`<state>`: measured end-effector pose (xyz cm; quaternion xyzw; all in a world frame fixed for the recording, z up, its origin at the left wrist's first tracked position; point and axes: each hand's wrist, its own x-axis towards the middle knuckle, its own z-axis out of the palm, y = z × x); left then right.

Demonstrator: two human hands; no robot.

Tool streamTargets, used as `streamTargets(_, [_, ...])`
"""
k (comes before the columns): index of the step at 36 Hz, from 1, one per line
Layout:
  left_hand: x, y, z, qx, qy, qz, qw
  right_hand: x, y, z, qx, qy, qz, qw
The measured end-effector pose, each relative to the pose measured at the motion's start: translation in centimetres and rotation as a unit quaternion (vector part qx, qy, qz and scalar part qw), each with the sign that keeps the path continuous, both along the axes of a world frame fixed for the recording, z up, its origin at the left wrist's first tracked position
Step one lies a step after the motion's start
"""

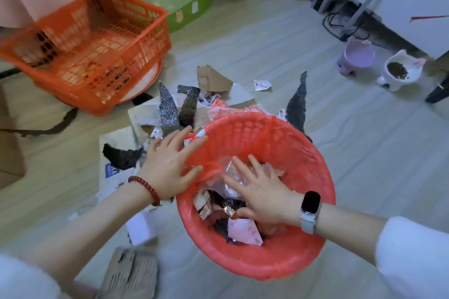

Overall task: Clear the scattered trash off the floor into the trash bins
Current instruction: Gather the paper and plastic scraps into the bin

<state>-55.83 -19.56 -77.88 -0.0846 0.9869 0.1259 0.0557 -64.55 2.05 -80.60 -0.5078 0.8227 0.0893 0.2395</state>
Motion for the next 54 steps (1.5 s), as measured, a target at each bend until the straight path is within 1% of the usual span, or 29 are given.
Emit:
streamTargets(1, [0.1,-0.2,-0.5,0.020,-0.011,0.007,1.000,0.1,-0.3,-0.8,0.012,0.009,0.024,1.000])
streamTargets(3, [0.3,0.1,-1.1,0.057,-0.007,0.008,0.998,-0.1,-0.7,-2.4,0.033,0.024,0.040,0.998])
streamTargets(8, [0.0,0.0,-1.3,0.079,0.039,-0.009,0.996,-1.6,-0.8,-4.9,0.116,0.055,0.011,0.992])
streamTargets(11, [-0.1,-0.2,-1.2,0.077,0.057,-0.028,0.995,-1.9,-1.8,-3.8,0.113,0.037,0.002,0.993])
streamTargets(14, [-0.1,-0.6,-1.0,0.094,0.085,-0.054,0.991,-2.1,-2.6,-0.6,0.097,-0.012,-0.052,0.994])
streamTargets(16, [-0.2,-1.1,-0.6,0.113,0.106,-0.065,0.986,-2.1,-2.9,1.7,0.047,-0.001,-0.093,0.995])
streamTargets(18, [-0.3,-1.9,-0.2,0.131,0.129,-0.061,0.981,-1.9,-3.5,3.8,-0.077,0.085,-0.128,0.985])
streamTargets(19, [-0.3,-2.5,0.0,0.140,0.147,-0.050,0.978,-1.7,-4.0,4.7,-0.153,0.131,-0.152,0.968])
streamTargets(21, [0.0,-3.9,0.4,0.160,0.189,-0.011,0.969,-1.2,-5.2,6.2,-0.280,0.176,-0.196,0.923])
streamTargets(22, [0.2,-4.7,0.6,0.169,0.205,0.015,0.964,-1.0,-6.2,6.8,-0.320,0.183,-0.209,0.906])
streamTargets(24, [0.8,-6.5,0.7,0.178,0.223,0.070,0.956,-0.1,-8.6,7.9,-0.369,0.164,-0.224,0.887])
streamTargets(27, [2.3,-9.9,-0.2,0.183,0.219,0.154,0.946,1.8,-13.3,8.5,-0.412,0.120,-0.195,0.882])
streamTargets(29, [3.8,-12.0,-1.6,0.179,0.178,0.209,0.945,3.3,-16.8,7.8,-0.401,0.076,-0.168,0.897])
streamTargets(30, [4.7,-13.0,-2.6,0.174,0.146,0.232,0.946,4.0,-18.6,7.0,-0.373,0.049,-0.158,0.913])
streamTargets(32, [7.0,-14.6,-5.1,0.171,0.068,0.266,0.946,5.4,-21.9,4.8,-0.282,-0.008,-0.133,0.950])
streamTargets(34, [9.7,-16.0,-7.9,0.178,-0.012,0.287,0.941,6.8,-24.6,1.6,-0.182,-0.064,-0.124,0.973])
streamTargets(36, [12.6,-17.1,-10.4,0.186,-0.082,0.314,0.927,7.9,-26.5,-2.3,-0.107,-0.102,-0.139,0.979])
streamTargets(37, [14.0,-17.4,-11.5,0.191,-0.108,0.329,0.918,8.4,-27.1,-4.2,-0.080,-0.105,-0.156,0.979])
streamTargets(39, [16.3,-17.7,-13.1,0.196,-0.145,0.343,0.907,9.2,-27.8,-7.6,-0.035,-0.109,-0.188,0.976])
streamTargets(41, [17.9,-17.5,-14.4,0.192,-0.169,0.339,0.905,9.8,-28.1,-10.1,0.000,-0.102,-0.215,0.971])
streamTargets(42, [18.4,-17.3,-14.9,0.187,-0.174,0.335,0.907,10.0,-28.1,-10.9,0.010,-0.094,-0.227,0.969])
streamTargets(43, [18.8,-17.2,-15.3,0.181,-0.176,0.332,0.909,10.2,-28.2,-11.6,0.001,-0.087,-0.247,0.965])
streamTargets(45, [19.2,-16.9,-15.9,0.161,-0.177,0.318,0.917,10.4,-28.7,-12.0,-0.056,-0.055,-0.295,0.952])
streamTargets(46, [19.3,-16.8,-16.1,0.150,-0.180,0.307,0.922,10.4,-28.9,-12.0,-0.089,-0.017,-0.291,0.952])
streamTargets(48, [19.6,-16.7,-16.6,0.128,-0.187,0.285,0.931,10.1,-29.5,-12.3,-0.132,0.067,-0.214,0.966])
streamTargets(49, [19.7,-16.7,-16.9,0.120,-0.187,0.279,0.934,9.9,-29.8,-12.4,-0.145,0.090,-0.162,0.972])
streamTargets(50, [19.8,-16.7,-17.1,0.112,-0.187,0.277,0.936,9.6,-30.1,-12.6,-0.144,0.094,-0.114,0.978])
streamTargets(52, [20.0,-16.7,-17.7,0.090,-0.192,0.271,0.939,9.1,-30.8,-13.2,-0.112,0.071,-0.048,0.990])
streamTargets(54, [20.0,-16.8,-18.2,0.076,-0.183,0.270,0.942,8.9,-31.2,-14.1,-0.066,0.037,-0.036,0.997])
